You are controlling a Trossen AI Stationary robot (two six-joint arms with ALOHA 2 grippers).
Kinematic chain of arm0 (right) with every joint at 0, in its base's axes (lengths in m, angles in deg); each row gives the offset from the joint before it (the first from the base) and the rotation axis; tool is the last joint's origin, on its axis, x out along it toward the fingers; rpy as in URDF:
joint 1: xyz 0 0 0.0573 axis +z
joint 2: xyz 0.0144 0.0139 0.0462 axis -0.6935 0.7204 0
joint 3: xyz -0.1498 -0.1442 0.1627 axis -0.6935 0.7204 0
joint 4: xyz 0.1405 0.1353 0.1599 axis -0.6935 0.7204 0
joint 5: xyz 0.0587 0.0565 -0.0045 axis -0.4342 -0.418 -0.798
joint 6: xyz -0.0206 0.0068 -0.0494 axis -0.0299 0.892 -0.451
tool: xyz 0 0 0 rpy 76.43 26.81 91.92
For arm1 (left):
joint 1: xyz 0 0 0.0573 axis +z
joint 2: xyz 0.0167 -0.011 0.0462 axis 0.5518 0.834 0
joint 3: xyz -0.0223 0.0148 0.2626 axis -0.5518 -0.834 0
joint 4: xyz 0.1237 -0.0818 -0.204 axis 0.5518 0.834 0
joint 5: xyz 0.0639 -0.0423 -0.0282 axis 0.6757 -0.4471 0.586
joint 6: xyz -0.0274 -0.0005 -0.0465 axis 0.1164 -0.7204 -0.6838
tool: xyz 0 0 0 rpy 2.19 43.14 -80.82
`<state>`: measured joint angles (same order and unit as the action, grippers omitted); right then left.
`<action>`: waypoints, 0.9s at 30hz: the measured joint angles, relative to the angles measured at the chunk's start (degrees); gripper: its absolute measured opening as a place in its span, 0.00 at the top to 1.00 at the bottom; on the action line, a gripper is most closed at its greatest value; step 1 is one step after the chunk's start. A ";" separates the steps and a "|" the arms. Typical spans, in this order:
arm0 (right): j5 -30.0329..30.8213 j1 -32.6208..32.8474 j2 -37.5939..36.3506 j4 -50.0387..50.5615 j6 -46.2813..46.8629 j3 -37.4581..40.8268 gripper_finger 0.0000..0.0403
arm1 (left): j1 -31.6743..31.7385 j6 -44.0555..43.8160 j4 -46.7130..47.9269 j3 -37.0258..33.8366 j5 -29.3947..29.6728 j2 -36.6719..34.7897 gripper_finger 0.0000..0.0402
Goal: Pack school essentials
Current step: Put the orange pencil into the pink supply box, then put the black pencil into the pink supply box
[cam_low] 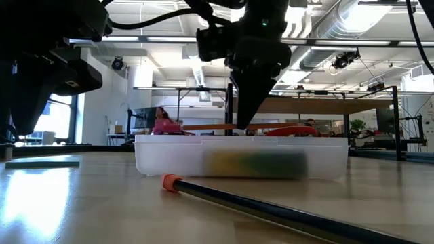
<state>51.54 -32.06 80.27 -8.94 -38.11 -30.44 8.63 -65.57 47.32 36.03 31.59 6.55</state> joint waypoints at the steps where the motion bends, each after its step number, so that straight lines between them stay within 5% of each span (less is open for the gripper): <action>1: -0.01 -0.02 0.00 -0.02 0.06 0.00 0.99 | -0.01 0.00 -0.02 0.00 0.00 0.00 0.77; 16: 1.44 -0.26 0.00 0.02 0.33 0.02 0.77 | -0.01 -0.02 -0.02 0.00 -0.01 0.00 0.77; 27: 1.46 -0.06 -3.72 0.48 1.22 0.07 0.75 | 0.02 -0.04 -0.24 0.00 0.02 0.00 0.77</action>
<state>53.00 -32.12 76.55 -8.46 -36.89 -30.37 8.65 -65.61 47.08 36.03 31.61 6.55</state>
